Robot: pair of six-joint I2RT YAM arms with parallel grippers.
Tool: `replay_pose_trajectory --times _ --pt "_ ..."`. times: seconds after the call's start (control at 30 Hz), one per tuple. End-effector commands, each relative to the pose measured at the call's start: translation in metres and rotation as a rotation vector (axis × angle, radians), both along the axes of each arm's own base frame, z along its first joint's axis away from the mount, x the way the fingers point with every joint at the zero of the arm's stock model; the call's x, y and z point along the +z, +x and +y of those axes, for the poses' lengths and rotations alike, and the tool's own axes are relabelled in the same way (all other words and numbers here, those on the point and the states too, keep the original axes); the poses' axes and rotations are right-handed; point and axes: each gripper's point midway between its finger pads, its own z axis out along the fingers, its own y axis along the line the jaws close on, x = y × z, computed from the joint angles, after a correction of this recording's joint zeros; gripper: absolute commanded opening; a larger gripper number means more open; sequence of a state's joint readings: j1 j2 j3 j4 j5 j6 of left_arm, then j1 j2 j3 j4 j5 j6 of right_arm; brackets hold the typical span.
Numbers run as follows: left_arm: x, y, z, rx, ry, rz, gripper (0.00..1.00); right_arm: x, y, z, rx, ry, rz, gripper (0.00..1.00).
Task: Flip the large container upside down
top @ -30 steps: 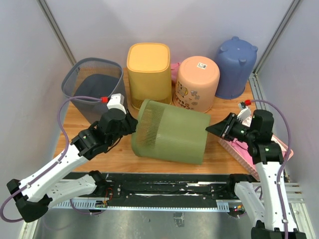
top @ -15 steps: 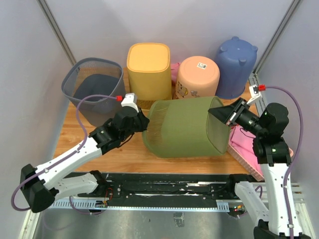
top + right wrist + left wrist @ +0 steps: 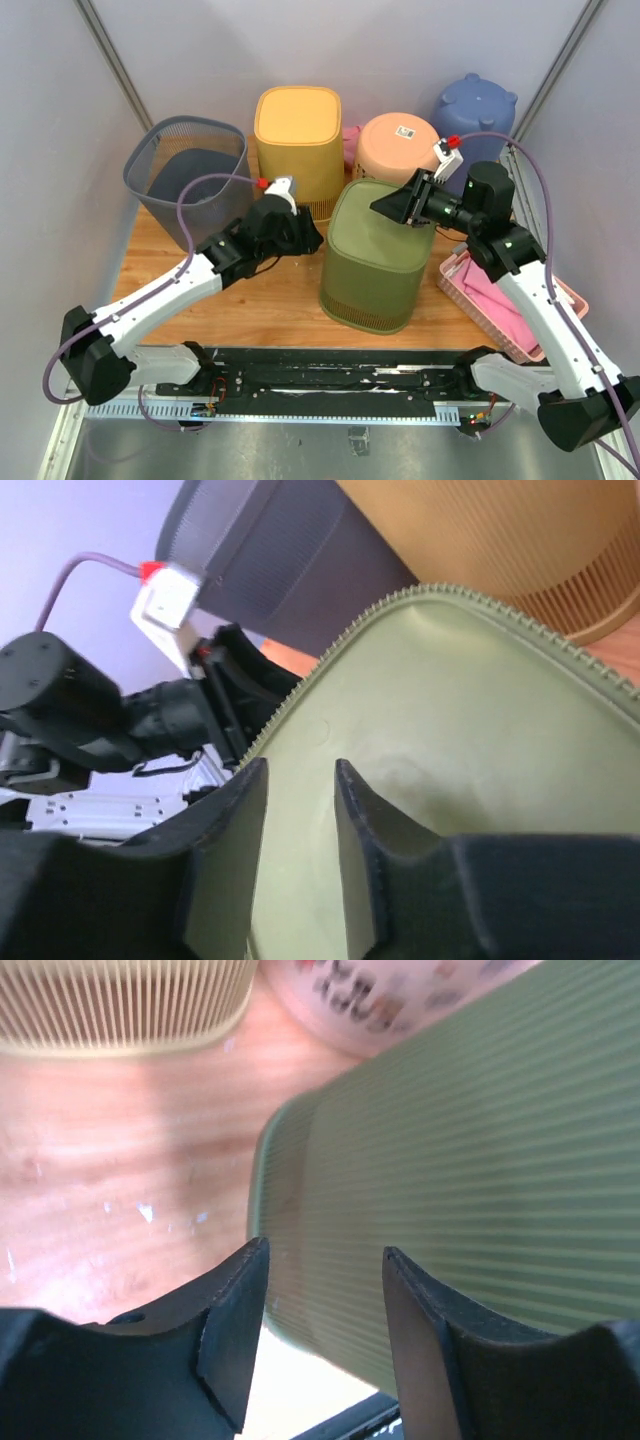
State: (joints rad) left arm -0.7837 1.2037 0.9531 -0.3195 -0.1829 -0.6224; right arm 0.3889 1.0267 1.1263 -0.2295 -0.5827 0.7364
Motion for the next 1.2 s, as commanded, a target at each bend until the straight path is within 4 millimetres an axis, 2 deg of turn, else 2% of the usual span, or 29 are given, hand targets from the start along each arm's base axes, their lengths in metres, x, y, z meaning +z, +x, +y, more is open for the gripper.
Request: replay_pose_trajectory --times 0.0,0.1,0.17,0.27,0.37,0.5,0.6,0.7,0.8,0.93,1.03,1.17 --pt "0.076 0.014 0.016 -0.005 0.035 -0.113 0.56 0.046 -0.002 -0.016 -0.064 -0.061 -0.202 0.39" --pt "0.116 0.016 0.039 0.029 0.092 -0.163 0.62 0.050 -0.008 -0.033 -0.113 -0.138 -0.271 0.47" --pt "0.145 0.016 0.054 0.064 0.110 -0.213 0.65 0.044 -0.015 -0.043 -0.123 -0.198 -0.299 0.51" --pt "0.182 0.018 0.079 0.141 0.140 -0.296 0.80 0.027 -0.022 -0.054 -0.130 -0.281 -0.306 0.54" --pt "0.201 0.030 0.116 0.278 0.235 -0.352 0.93 0.001 -0.023 -0.065 -0.153 -0.359 -0.263 0.56" --pt "0.201 0.054 0.158 0.391 0.342 -0.348 0.98 -0.024 -0.023 -0.071 -0.164 -0.407 -0.206 0.56" --pt "0.183 0.072 0.169 0.385 0.397 -0.300 0.99 -0.031 -0.022 -0.070 -0.158 -0.411 -0.190 0.57" --pt "0.153 0.088 0.168 0.350 0.437 -0.229 0.98 -0.033 -0.021 -0.070 -0.157 -0.412 -0.181 0.57" --pt "0.120 0.094 0.165 0.321 0.464 -0.156 0.92 -0.031 -0.021 -0.069 -0.156 -0.411 -0.183 0.57" --pt "0.098 0.094 0.163 0.314 0.477 -0.109 0.72 -0.032 -0.020 -0.071 -0.164 -0.417 -0.185 0.57" --pt "0.096 0.090 0.164 0.315 0.471 -0.104 0.53 -0.036 -0.019 -0.070 -0.162 -0.422 -0.177 0.57" --pt "0.115 0.079 0.167 0.322 0.429 -0.143 0.20 -0.037 -0.017 -0.070 -0.163 -0.421 -0.174 0.56"
